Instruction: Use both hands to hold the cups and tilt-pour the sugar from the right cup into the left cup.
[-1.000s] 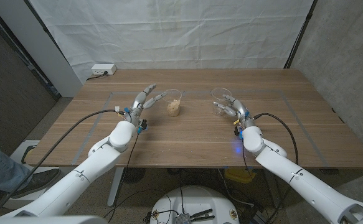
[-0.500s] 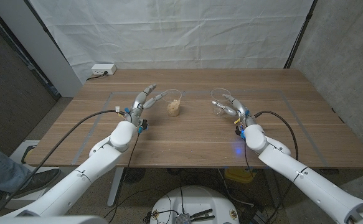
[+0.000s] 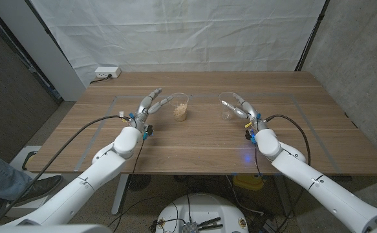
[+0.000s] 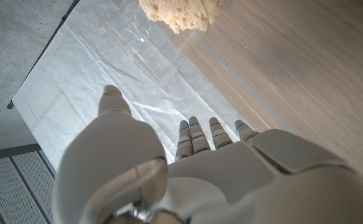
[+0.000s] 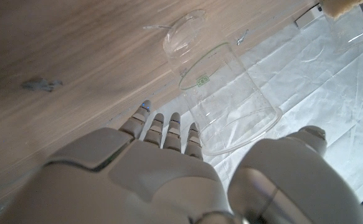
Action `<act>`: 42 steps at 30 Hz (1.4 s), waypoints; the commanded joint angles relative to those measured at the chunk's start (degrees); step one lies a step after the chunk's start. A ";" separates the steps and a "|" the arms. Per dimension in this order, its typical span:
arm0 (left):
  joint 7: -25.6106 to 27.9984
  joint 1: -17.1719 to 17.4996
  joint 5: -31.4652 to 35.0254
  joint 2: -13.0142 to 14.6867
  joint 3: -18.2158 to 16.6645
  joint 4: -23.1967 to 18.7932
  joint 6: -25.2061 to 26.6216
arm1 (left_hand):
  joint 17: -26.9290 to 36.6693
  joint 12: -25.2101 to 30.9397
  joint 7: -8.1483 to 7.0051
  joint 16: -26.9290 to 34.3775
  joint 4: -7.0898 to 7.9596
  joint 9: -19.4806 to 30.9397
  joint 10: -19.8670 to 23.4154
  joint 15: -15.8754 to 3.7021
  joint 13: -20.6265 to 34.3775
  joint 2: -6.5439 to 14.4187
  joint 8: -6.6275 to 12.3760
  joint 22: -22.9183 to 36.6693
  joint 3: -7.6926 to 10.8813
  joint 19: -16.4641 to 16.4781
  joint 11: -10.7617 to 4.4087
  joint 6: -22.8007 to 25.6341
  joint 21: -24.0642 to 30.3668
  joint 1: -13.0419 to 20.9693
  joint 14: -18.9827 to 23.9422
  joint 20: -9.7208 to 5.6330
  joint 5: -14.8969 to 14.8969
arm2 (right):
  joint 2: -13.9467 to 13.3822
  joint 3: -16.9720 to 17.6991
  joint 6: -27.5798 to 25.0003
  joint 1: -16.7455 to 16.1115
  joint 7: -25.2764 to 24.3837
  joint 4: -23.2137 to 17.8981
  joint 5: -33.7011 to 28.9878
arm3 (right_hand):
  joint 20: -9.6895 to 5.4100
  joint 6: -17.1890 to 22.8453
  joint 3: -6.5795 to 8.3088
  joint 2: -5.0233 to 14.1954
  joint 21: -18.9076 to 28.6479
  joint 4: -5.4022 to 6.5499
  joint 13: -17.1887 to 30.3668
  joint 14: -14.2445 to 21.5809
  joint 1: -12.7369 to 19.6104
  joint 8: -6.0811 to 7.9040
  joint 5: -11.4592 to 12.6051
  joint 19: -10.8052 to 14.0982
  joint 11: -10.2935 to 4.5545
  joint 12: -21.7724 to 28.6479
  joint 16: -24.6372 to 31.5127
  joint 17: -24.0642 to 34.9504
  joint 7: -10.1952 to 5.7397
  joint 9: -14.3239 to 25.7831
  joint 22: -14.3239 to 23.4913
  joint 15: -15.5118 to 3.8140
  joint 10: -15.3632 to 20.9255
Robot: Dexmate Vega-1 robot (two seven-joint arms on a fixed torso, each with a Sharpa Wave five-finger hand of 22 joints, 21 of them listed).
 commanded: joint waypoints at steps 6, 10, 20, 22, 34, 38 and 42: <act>0.43 1.04 -1.21 0.48 -1.73 -0.17 -1.88 | 0.23 0.42 -0.04 -0.18 0.16 0.16 0.01 -0.30 0.08 0.42 0.23 0.10 -0.63 -3.66 0.07 0.41 0.04 -0.02 -1.09 -0.03 0.13 | -0.78 5.29 9.37 -1.84 0.15 -1.37 7.42 | -0.86 2.27 -2.95 0.82 1.27 3.89 0.05 0.95 -7.83 1.04 0.82 1.06 -1.05 1.41 0.98 0.23 0.79 -0.05 0.15 -1.35 1.57; -0.09 1.30 -2.48 0.67 -2.65 -0.43 -3.14 | 0.30 0.39 0.11 -0.29 0.70 0.17 -0.17 -0.62 0.07 0.80 0.29 0.11 -0.84 -4.22 0.50 0.59 -0.15 -0.79 -1.81 -0.49 0.05 | -1.05 6.13 8.85 -2.36 -0.39 -1.88 8.15 | -1.61 3.22 -3.56 1.51 1.57 5.13 0.05 1.84 -9.99 1.25 0.97 1.88 -2.09 1.73 1.26 0.27 0.86 -0.09 0.13 -1.87 2.36; -3.11 1.73 -6.49 1.56 -4.66 -1.03 -6.16 | 0.36 -0.07 0.19 -0.12 1.92 0.15 -1.76 -0.92 -0.01 1.32 -0.21 0.13 -1.52 -4.23 1.01 -0.76 -0.08 -2.65 -2.35 -1.99 -0.20 | -0.82 7.20 14.57 -2.78 1.15 -0.30 11.51 | -4.52 5.50 -4.30 2.24 2.25 6.21 0.02 3.69 -11.91 1.72 1.25 4.29 -1.50 2.33 1.51 0.11 1.28 -0.17 0.04 -2.55 4.26; -3.64 1.77 -7.31 1.57 -5.01 -0.99 -6.76 | 0.38 -0.08 0.35 -0.04 2.30 0.15 -1.92 -0.90 -0.03 1.49 -0.26 0.13 -1.70 -4.05 1.23 -0.96 0.01 -3.24 -2.28 -2.39 -0.26 | -0.84 7.37 15.51 -2.83 1.46 -0.09 12.05 | -5.24 5.98 -4.34 2.42 2.27 6.26 0.02 3.93 -11.97 1.81 1.32 4.55 -1.43 2.41 1.48 0.06 1.33 -0.18 0.01 -2.61 4.57; -10.98 0.58 -17.44 -0.39 -6.87 1.91 -10.32 | 0.15 0.50 0.47 0.47 7.63 -0.01 -0.71 -3.50 -0.52 2.69 0.36 -0.04 -4.94 -0.35 1.48 0.72 1.15 -11.89 -0.50 -9.86 -0.70 | -1.48 9.15 19.69 -3.76 3.10 0.73 15.78 | -7.61 4.48 -4.39 3.69 2.43 6.49 0.03 3.84 -12.20 0.80 1.59 6.26 -0.08 2.16 1.00 -0.07 4.56 -0.19 -0.15 -2.99 4.52; -14.57 -0.05 -21.26 -1.23 -7.23 2.84 -10.91 | 0.14 0.36 0.45 0.39 8.13 -0.03 -0.98 -3.44 -0.57 2.74 0.20 -0.07 -5.30 -0.12 1.63 0.44 1.15 -12.75 -0.56 -9.16 -0.68 | -1.10 9.81 22.39 -3.62 5.02 1.76 18.69 | -7.95 3.68 -4.51 3.86 2.72 6.47 0.03 4.55 -12.21 0.56 1.64 7.60 0.76 2.32 1.11 -0.11 6.28 -0.20 -0.19 -3.03 5.20; -14.74 -0.73 -20.69 -1.66 -7.32 3.13 -12.17 | 0.12 0.23 0.44 0.18 8.43 -0.05 -1.27 -3.18 -0.60 2.76 0.10 -0.09 -5.55 -0.26 1.71 0.26 1.02 -13.28 -0.98 -8.61 -0.65 | -1.80 10.04 23.55 -2.87 7.59 2.40 20.40 | -8.92 4.05 -4.65 4.03 3.35 6.44 0.00 6.17 -12.25 0.76 1.67 10.04 0.88 2.46 1.47 -0.15 7.22 -0.23 -0.26 -3.88 5.97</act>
